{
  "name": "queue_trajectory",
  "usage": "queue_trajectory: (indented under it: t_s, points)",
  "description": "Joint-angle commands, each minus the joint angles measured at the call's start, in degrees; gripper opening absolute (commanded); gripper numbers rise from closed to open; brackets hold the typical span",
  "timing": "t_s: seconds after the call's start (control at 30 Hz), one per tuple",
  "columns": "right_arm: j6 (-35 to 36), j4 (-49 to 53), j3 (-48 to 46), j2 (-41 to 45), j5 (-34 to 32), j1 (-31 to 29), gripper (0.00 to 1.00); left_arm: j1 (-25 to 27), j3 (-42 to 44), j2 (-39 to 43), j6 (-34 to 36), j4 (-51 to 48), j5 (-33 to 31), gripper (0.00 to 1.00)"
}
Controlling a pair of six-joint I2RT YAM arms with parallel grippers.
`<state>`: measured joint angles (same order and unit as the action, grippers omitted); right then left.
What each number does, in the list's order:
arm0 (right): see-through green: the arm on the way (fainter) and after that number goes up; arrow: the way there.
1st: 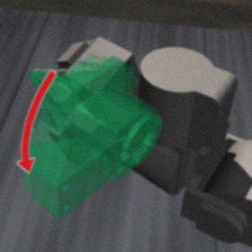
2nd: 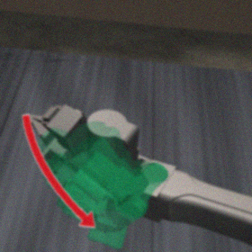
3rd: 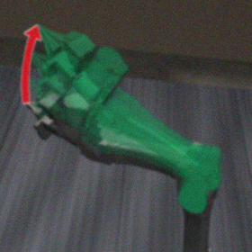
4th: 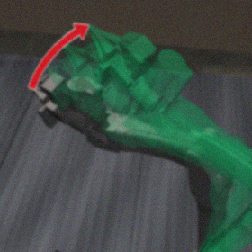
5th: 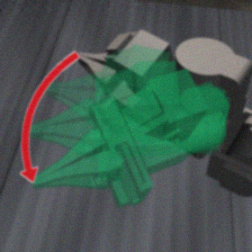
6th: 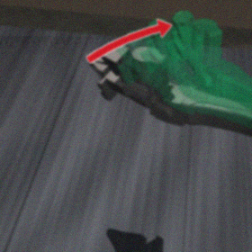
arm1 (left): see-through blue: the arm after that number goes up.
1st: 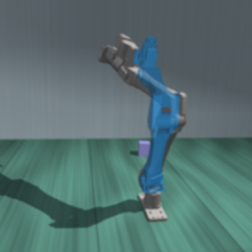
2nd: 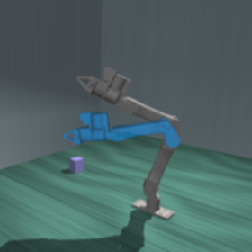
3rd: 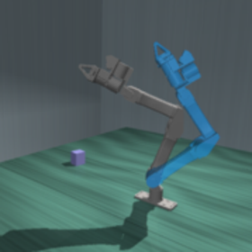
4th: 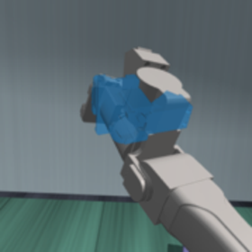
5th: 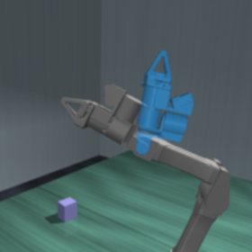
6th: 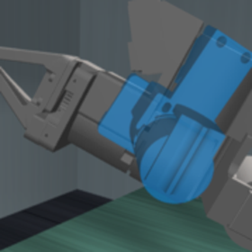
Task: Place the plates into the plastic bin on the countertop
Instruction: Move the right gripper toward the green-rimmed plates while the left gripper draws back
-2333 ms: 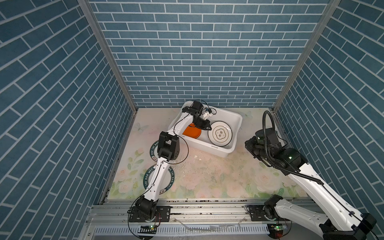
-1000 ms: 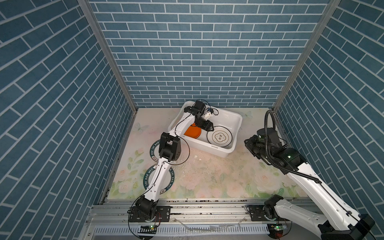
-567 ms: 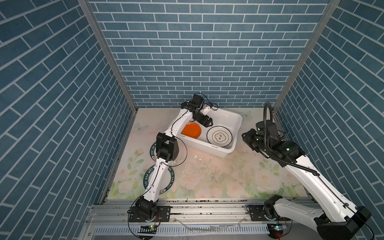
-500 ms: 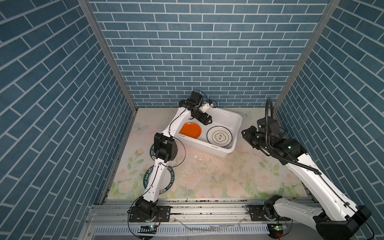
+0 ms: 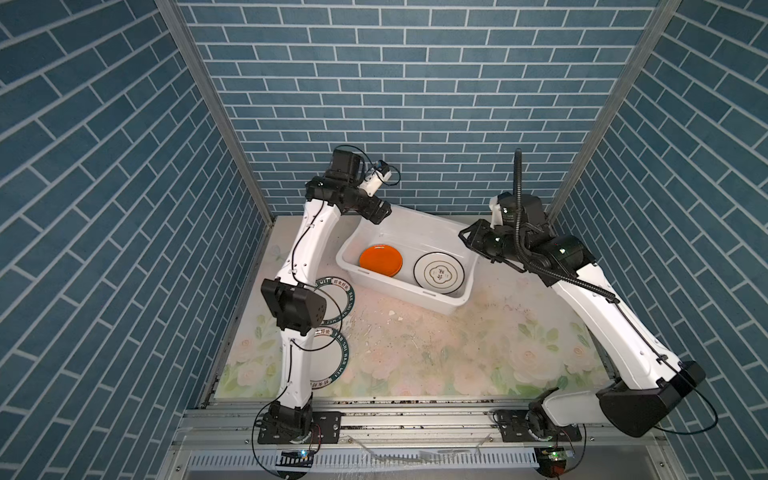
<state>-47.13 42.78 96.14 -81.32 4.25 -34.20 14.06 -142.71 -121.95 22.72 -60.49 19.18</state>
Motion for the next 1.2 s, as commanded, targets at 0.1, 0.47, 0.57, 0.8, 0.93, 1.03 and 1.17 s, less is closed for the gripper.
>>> queue_trajectory:
  t_s: [0.1,0.47,0.57,0.8,0.93,1.03,1.17]
  points:
    - [7.02,1.23,4.19,-5.44,3.99,-5.39,0.32,-8.09,9.59,8.53,-2.9,-5.71,1.59,0.94]
    - [8.55,-15.19,-7.78,-8.75,8.42,-16.93,0.34,-18.65,32.75,23.03,-4.5,-7.48,5.48,0.93]
    - [8.62,-20.97,-13.33,-8.92,10.03,-19.73,0.35,-21.72,40.3,27.25,-4.77,-5.52,10.27,0.92]
    - [6.45,-32.25,-23.46,-11.28,14.66,-24.77,0.36,-26.45,48.28,32.17,-5.64,-2.54,13.35,0.92]
    - [6.57,-35.67,-24.42,-15.79,19.77,-26.99,0.37,-27.89,50.71,33.48,-6.26,-1.3,14.19,0.92]
    - [4.71,-36.9,-23.21,-20.27,21.91,-28.14,0.38,-28.64,52.02,34.94,-6.54,-0.66,16.26,0.92]
    - [4.51,-35.46,-19.79,-26.09,22.59,-29.49,0.38,-28.82,55.02,37.15,-6.32,1.03,17.25,0.92]
